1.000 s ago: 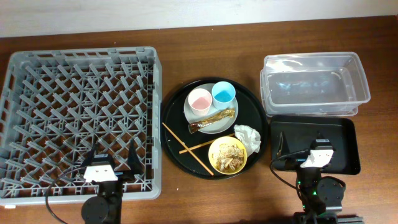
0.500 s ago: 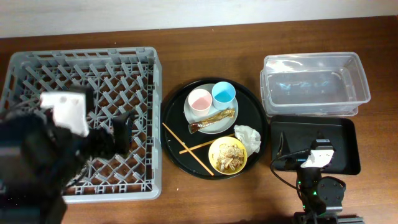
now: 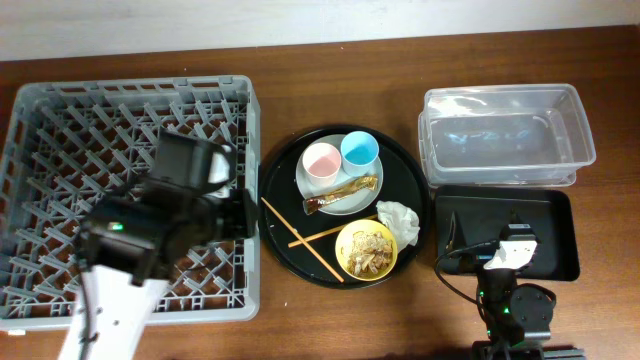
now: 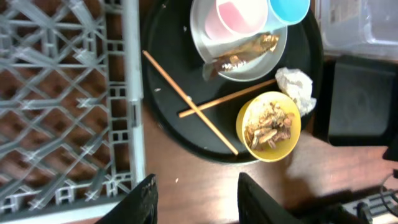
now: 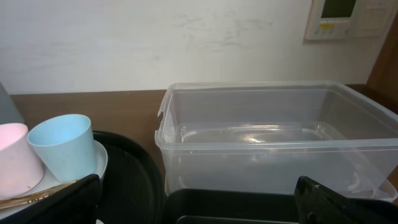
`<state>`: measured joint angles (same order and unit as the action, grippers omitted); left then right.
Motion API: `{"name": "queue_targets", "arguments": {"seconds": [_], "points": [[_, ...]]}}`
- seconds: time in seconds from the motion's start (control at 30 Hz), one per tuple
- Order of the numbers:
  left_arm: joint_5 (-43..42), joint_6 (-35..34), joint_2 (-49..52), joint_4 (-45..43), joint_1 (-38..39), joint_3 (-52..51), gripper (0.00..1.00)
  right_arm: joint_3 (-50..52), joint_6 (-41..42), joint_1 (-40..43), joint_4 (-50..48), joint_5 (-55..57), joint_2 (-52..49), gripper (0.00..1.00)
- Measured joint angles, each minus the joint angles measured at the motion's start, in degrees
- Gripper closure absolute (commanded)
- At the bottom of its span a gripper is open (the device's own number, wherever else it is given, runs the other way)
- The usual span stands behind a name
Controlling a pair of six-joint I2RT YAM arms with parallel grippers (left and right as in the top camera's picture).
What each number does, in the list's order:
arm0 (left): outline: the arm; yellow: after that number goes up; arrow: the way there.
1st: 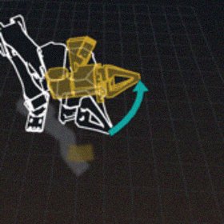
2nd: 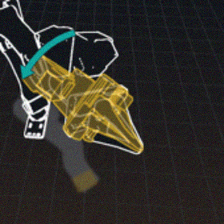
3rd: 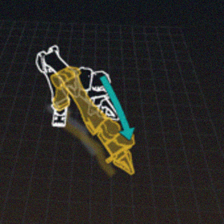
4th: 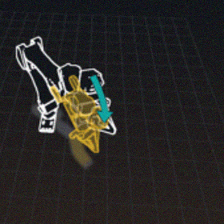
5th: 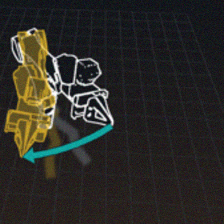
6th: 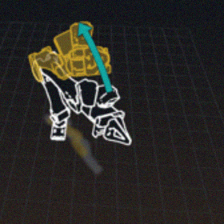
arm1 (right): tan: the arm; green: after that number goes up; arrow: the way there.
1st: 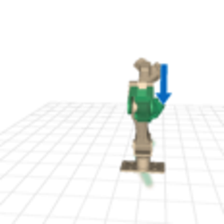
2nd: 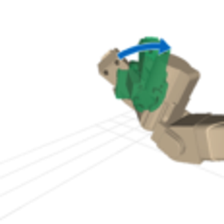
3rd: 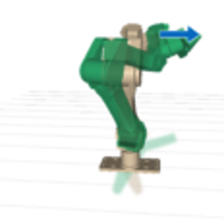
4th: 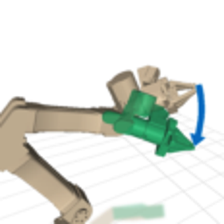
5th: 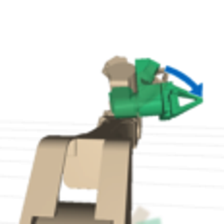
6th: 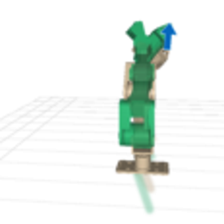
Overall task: Sort waste into correct bins and load items into the dishwasher rack
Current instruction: 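Reach the left gripper to the chopsticks on the black tray and grasp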
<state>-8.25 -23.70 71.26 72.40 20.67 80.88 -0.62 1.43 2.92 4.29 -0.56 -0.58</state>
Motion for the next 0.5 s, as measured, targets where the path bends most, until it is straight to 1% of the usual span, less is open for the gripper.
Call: {"name": "queue_targets", "arguments": {"seconds": [0.03, 0.1, 0.23, 0.5], "points": [[1.5, -2.1, 0.1, -3.2, 2.5, -2.6, 0.54, 0.0, 0.0, 0.0, 0.0, 0.0, 0.0, 0.01], [3.4, -6.1, 0.5, -10.5, 7.2, -9.6, 0.53, 0.0, 0.0, 0.0, 0.0, 0.0, 0.0, 0.01], [4.5, -8.9, 2.4, -18.1, 11.6, -17.7, 0.52, 0.0, 0.0, 0.0, 0.0, 0.0, 0.0, 0.01], [5.1, -9.6, 13.0, -24.3, 13.4, -19.0, 0.52, 0.0, 0.0, 0.0, 0.0, 0.0, 0.0, 0.01]]}}
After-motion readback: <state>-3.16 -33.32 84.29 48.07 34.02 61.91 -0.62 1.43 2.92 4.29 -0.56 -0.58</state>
